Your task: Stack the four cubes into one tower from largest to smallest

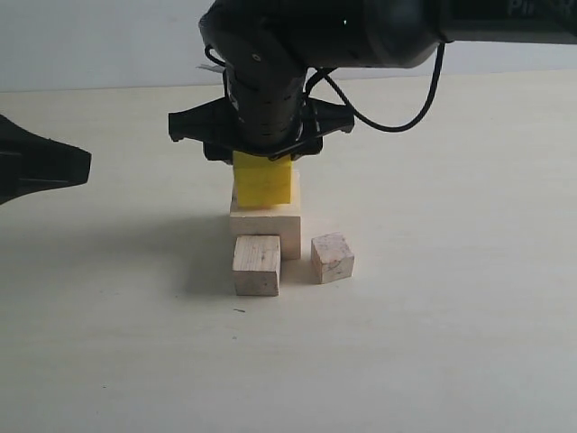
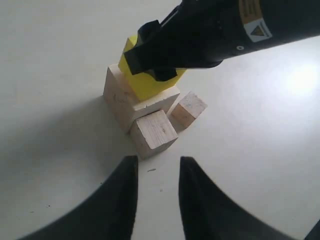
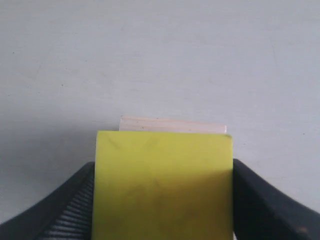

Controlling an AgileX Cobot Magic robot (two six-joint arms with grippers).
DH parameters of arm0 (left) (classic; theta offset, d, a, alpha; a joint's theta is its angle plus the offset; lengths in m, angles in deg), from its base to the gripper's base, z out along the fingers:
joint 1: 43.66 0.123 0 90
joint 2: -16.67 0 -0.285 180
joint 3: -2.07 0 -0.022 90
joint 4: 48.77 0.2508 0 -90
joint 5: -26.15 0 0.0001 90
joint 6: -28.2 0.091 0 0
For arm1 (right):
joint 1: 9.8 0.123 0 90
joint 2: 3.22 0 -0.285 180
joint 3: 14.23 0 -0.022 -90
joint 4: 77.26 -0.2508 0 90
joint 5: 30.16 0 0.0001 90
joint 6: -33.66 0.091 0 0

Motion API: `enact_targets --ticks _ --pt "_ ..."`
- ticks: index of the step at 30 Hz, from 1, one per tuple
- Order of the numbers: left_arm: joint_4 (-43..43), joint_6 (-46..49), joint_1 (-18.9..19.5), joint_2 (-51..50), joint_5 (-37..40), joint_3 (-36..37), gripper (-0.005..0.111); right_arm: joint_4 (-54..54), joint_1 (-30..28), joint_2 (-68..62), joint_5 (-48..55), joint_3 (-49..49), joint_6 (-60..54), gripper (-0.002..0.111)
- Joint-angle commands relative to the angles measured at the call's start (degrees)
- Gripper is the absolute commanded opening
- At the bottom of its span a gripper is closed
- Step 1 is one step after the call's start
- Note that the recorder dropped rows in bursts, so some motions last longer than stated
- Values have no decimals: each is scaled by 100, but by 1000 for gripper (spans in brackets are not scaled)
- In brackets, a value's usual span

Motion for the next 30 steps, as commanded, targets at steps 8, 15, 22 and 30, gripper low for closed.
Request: enact_targets --ticks 8,15,22,30 --pt "-66 -22 12 26 1 18 30 183 2 61 122 16 288 0" --pt "-66 -22 12 26 1 18 30 186 2 39 143 16 316 0" --pt "-66 -22 12 26 1 18 30 164 2 -35 143 16 316 0" --pt "-66 -22 12 26 1 18 30 175 2 -32 133 16 316 0"
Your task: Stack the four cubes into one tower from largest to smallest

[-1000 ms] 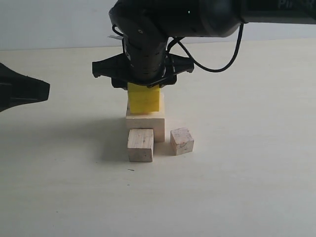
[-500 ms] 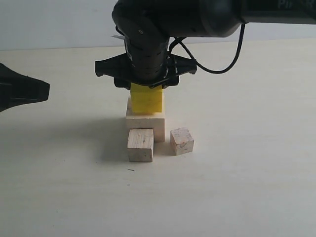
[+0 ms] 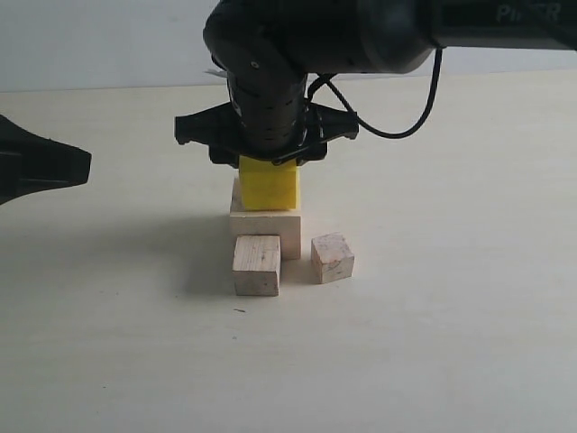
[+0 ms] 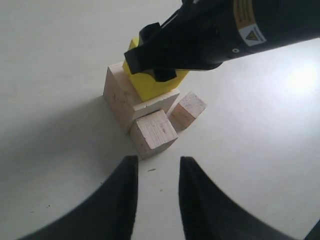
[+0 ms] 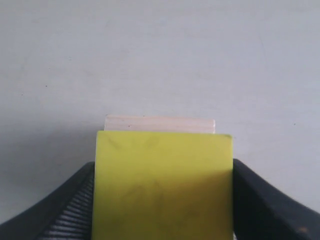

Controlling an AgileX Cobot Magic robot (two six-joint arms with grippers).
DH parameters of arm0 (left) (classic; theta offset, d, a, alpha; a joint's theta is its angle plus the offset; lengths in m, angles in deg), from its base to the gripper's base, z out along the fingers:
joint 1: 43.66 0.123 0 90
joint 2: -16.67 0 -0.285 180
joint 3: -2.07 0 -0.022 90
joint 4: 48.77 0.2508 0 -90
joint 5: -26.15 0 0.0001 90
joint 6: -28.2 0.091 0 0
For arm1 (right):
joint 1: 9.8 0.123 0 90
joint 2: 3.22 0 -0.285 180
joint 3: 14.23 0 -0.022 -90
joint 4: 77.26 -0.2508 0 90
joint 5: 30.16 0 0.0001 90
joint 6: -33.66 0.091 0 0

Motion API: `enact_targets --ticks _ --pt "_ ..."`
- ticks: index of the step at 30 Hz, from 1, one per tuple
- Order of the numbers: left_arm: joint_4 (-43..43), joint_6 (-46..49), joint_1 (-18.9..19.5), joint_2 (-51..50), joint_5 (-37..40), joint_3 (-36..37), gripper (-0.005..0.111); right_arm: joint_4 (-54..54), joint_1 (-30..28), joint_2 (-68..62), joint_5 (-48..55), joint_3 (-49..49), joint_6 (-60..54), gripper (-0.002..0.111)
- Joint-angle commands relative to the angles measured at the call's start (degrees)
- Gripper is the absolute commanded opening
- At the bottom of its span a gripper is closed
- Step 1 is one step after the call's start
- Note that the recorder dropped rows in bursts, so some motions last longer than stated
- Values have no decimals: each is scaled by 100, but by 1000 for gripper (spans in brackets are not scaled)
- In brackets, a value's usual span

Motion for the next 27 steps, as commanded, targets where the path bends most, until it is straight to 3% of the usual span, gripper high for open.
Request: enact_targets --ticks 1,11,14,19,27 --pt "-66 -22 12 26 1 18 30 76 2 30 -36 16 23 0" --pt "-66 -22 12 26 1 18 30 87 2 30 -60 16 -59 0" --pt "-66 -22 12 26 1 18 30 87 2 30 -149 16 -148 7" --pt "-66 -22 12 26 1 18 30 74 2 30 -196 16 -141 32" --pt "-66 -22 12 26 1 18 30 66 2 30 -56 16 -119 32"
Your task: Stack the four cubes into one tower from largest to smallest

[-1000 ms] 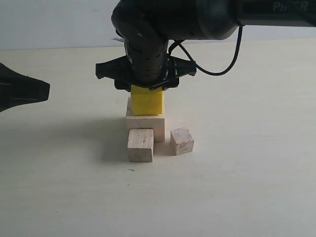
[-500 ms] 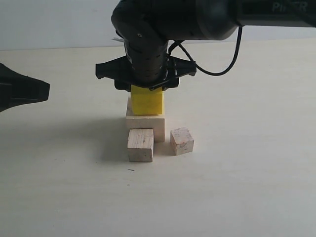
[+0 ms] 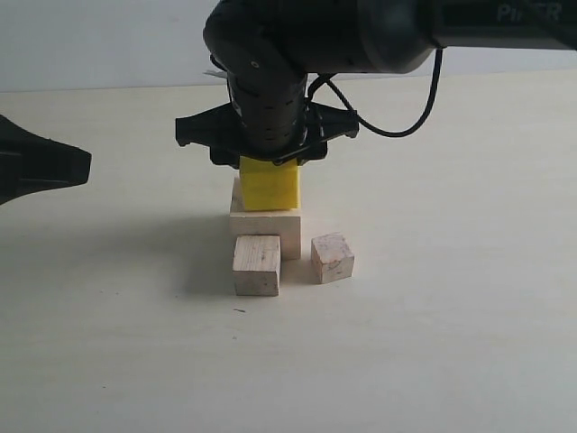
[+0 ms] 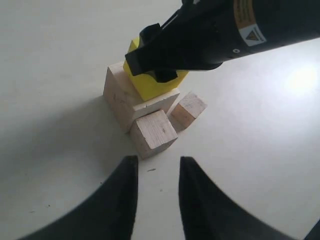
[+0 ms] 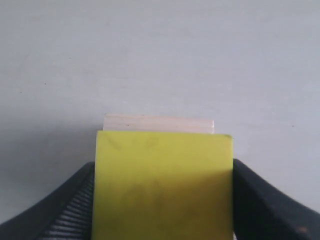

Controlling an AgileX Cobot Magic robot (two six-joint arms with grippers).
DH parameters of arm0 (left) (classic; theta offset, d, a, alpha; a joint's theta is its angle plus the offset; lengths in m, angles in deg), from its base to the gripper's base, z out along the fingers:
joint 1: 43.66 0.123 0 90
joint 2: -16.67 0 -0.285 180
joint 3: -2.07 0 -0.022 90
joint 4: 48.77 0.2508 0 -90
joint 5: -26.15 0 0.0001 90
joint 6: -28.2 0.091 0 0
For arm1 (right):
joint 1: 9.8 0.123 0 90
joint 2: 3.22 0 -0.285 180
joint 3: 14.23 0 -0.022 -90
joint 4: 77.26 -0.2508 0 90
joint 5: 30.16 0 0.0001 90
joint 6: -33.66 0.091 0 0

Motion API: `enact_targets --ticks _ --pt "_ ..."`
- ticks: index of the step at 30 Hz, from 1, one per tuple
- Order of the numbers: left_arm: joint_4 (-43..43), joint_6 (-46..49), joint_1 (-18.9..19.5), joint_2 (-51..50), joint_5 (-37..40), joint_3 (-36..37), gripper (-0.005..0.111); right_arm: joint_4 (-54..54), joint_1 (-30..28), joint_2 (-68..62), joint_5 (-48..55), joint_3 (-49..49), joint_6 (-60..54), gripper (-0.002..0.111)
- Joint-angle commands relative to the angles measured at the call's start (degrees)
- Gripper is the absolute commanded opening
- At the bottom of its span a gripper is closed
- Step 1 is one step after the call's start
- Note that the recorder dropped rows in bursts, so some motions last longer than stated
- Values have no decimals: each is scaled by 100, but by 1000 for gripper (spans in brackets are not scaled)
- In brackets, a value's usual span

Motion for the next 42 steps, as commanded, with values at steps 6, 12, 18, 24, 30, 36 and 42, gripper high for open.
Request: enact_targets --ticks 6,12,18,24,30,36,42 --pt "-66 -9 12 26 1 18 30 81 2 30 -70 16 -25 32" --pt "-66 -9 12 26 13 18 30 81 2 30 -118 16 -25 42" --pt "-66 -9 12 26 13 18 30 90 2 30 -63 16 -12 53" --pt "-66 -9 12 26 13 18 30 90 2 30 -63 16 -12 53" --pt "-66 -9 12 26 23 18 30 90 2 30 -100 16 -12 56" --pt "-66 -9 12 26 23 18 30 90 2 30 -100 16 -12 74" --pt "-66 -9 12 26 23 18 30 90 2 30 -100 16 -23 75"
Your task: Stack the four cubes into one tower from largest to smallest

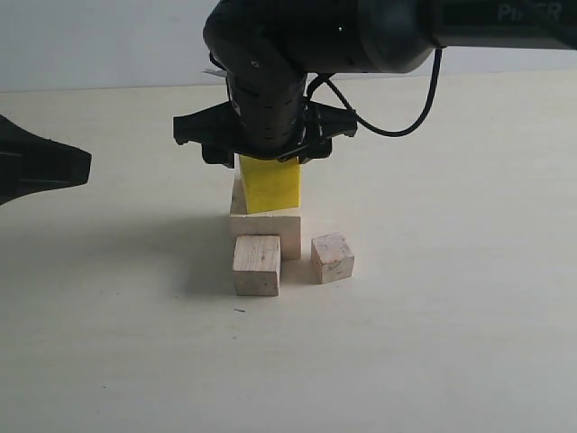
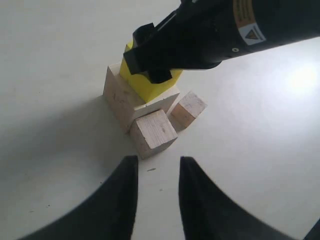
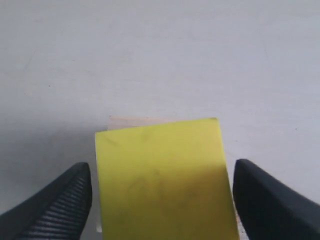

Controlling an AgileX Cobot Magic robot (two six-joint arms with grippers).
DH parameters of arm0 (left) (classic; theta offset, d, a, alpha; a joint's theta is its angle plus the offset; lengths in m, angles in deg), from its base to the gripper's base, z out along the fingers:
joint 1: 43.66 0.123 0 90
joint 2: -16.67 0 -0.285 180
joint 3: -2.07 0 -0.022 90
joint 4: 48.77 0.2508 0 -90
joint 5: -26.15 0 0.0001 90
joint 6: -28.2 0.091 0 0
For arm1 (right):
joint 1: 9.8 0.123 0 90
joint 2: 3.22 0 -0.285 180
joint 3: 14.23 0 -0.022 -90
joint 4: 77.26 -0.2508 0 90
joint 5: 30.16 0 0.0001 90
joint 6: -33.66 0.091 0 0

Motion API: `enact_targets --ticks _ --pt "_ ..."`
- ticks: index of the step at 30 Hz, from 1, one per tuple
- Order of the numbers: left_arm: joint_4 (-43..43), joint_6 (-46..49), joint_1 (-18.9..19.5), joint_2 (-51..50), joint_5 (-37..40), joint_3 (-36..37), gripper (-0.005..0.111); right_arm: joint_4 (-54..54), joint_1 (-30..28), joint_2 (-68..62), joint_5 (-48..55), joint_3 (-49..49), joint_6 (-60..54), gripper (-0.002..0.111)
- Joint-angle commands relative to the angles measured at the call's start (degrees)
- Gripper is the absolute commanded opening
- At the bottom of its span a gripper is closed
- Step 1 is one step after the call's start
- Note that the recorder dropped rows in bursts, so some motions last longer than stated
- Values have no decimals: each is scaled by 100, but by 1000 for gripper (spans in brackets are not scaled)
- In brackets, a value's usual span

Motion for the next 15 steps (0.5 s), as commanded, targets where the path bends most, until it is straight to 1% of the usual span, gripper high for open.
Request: enact_targets --ticks 1,15 --pt "-66 -9 12 26 19 18 30 82 2 30 -28 16 -23 75" --pt "-76 -9 12 26 31 18 30 -180 2 30 117 16 97 75"
